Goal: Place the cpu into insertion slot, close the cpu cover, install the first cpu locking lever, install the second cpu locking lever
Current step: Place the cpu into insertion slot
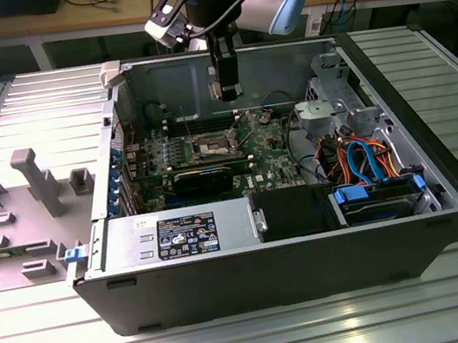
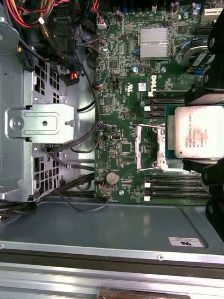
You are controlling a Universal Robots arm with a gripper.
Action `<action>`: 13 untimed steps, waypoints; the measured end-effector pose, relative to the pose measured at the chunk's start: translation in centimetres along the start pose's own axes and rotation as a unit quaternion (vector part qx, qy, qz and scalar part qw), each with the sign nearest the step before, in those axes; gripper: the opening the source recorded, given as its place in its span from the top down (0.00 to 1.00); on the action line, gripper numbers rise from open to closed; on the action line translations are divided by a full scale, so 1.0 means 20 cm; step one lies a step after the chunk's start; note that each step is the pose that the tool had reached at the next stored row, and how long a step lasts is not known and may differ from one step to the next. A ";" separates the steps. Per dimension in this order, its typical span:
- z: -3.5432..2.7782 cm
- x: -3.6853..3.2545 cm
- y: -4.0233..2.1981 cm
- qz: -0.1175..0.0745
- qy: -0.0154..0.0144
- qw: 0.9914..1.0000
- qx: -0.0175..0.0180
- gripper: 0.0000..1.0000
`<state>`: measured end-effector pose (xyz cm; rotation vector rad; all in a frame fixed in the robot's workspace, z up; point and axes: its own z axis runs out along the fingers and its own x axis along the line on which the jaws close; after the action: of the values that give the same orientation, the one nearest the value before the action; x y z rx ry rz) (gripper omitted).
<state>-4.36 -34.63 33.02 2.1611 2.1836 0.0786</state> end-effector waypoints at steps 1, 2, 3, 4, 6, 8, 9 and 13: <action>0.001 0.000 0.000 0.000 0.000 1.000 0.000 0.46; 0.002 0.000 0.000 0.000 0.000 1.000 0.000 0.46; 0.003 0.000 0.000 0.000 0.000 1.000 0.000 0.46; 0.004 0.000 0.000 0.000 0.000 1.000 0.000 0.46; 0.008 0.000 -0.001 0.000 0.000 1.000 -0.002 0.46; 0.009 0.000 -0.001 0.000 0.000 1.000 -0.003 0.46; 0.010 0.000 -0.001 0.000 0.000 1.000 -0.003 0.46; 0.011 0.000 -0.002 0.000 0.000 1.000 -0.003 0.46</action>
<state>-4.37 -34.63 32.79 2.1584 2.1806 0.0850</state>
